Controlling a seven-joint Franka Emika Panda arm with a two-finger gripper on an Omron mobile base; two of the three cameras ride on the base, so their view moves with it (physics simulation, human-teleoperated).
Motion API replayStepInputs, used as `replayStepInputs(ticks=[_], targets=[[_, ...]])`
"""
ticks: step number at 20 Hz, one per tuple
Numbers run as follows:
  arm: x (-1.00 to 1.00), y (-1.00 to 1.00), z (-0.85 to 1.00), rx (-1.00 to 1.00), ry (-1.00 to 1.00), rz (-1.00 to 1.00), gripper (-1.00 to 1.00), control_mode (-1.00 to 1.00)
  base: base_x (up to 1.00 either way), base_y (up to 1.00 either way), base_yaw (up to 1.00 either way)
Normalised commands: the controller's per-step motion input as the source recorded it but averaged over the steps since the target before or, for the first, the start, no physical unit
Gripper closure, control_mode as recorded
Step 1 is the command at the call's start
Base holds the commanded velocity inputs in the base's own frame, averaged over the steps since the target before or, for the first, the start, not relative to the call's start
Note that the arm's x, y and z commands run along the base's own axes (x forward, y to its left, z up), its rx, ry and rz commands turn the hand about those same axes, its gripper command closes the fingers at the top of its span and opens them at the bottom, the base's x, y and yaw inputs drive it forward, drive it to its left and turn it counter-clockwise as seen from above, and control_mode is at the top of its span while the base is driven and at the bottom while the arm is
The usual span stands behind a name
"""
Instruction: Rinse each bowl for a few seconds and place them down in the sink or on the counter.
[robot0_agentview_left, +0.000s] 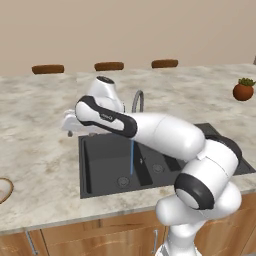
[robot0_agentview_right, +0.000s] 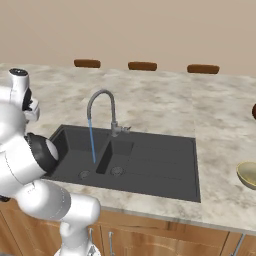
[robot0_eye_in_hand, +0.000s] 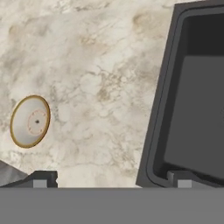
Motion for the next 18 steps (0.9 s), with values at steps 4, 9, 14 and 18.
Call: replayStepInputs(ticks=[4,9,14,18], targets=[[-0.20,0.32,-0.16,0.00,0.00,0.01,-1.00,-1.00,0.00,0.00,0.00],[-0.17,0.31,-0.12,0.00,0.00,0.00,-1.00,-1.00,0.00,0.00,0.00],[-0.19,0.22,-0.18,0.00,0.01,0.00,-1.00,-1.00,0.00,0.00,0.00],[-0.18,0.10,-0.20,0.00,0.03,0.00,-1.00,-1.00,0.00,0.00,0.00]])
